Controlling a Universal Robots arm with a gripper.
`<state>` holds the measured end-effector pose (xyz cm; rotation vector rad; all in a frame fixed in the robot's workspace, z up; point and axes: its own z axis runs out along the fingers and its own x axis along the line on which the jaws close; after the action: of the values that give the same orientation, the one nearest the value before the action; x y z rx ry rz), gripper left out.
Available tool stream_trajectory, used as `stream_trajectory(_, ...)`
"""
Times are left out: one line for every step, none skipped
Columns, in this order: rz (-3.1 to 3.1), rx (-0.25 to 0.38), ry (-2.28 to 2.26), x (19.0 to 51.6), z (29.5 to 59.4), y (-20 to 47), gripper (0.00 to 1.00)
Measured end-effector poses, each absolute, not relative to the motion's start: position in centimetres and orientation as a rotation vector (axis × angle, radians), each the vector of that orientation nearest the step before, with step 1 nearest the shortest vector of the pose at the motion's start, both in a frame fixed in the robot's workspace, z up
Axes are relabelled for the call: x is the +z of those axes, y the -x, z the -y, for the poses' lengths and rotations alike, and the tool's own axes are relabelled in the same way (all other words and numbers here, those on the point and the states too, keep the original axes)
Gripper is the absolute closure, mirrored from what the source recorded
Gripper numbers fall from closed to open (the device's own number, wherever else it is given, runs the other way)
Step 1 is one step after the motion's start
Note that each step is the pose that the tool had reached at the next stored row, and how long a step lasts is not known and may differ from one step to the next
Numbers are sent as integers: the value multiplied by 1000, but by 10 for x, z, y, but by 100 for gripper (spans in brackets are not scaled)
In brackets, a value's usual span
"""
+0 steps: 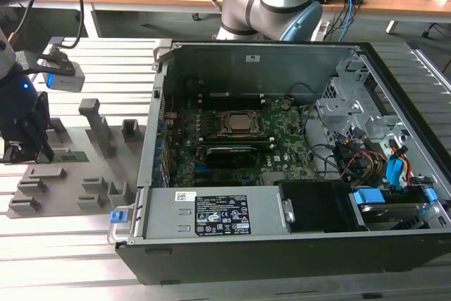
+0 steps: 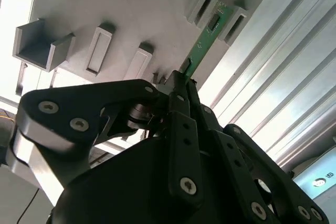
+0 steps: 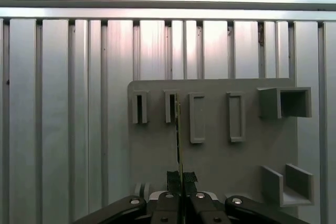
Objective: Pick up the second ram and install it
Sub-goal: 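Pick up the second ram and move it above second insertion slot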
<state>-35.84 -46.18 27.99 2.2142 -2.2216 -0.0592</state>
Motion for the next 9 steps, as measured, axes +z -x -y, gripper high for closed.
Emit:
stream_trajectory(2222, -59, -2214, 282, 462, 358, 86)
stream_trajectory(2222, -59, -2214, 284, 462, 358, 86)
stream_trajectory(2222, -59, -2214, 285, 462, 358, 86)
stream_trajectory(2222, -59, -2214, 287, 462, 358, 86)
stream_trajectory(2222, -59, -2214, 290, 462, 358, 86)
stream_trajectory(2222, -59, -2214, 293, 462, 358, 86)
stream_trajectory(2222, -59, -2214, 297, 462, 358, 86)
stream_trajectory(2222, -59, -2214, 300, 462, 358, 86)
stream_trajectory(2222, -59, -2214, 303, 462, 358, 86)
